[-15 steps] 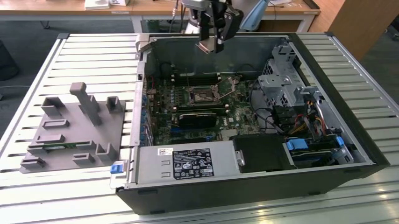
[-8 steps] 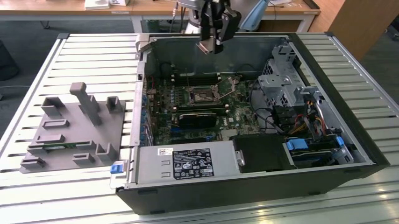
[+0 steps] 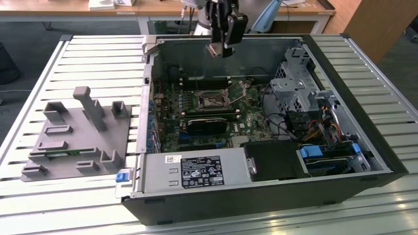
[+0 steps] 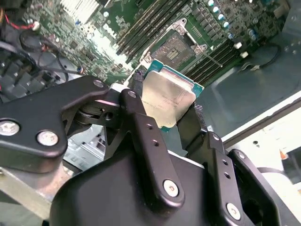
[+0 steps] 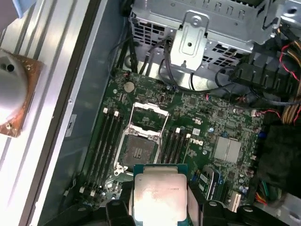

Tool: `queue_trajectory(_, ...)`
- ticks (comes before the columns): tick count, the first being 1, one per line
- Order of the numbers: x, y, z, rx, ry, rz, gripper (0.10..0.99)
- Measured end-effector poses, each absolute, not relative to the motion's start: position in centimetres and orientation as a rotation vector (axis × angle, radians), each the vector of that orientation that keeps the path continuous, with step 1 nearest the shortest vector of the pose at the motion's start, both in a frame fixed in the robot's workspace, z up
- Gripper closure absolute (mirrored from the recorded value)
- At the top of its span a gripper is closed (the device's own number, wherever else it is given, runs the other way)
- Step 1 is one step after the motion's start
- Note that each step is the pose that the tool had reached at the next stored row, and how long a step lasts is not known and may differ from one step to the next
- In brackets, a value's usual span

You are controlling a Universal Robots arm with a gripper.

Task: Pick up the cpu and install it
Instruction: 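Place the cpu into insertion slot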

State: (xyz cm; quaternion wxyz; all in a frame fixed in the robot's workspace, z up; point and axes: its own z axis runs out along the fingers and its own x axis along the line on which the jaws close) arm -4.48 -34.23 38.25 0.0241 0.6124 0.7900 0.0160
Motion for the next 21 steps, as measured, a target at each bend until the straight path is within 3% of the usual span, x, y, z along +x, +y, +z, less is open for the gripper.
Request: queue_trajectory(21,-4.5,-34.1,37.0,2.204,2.176,0.027,0.545)
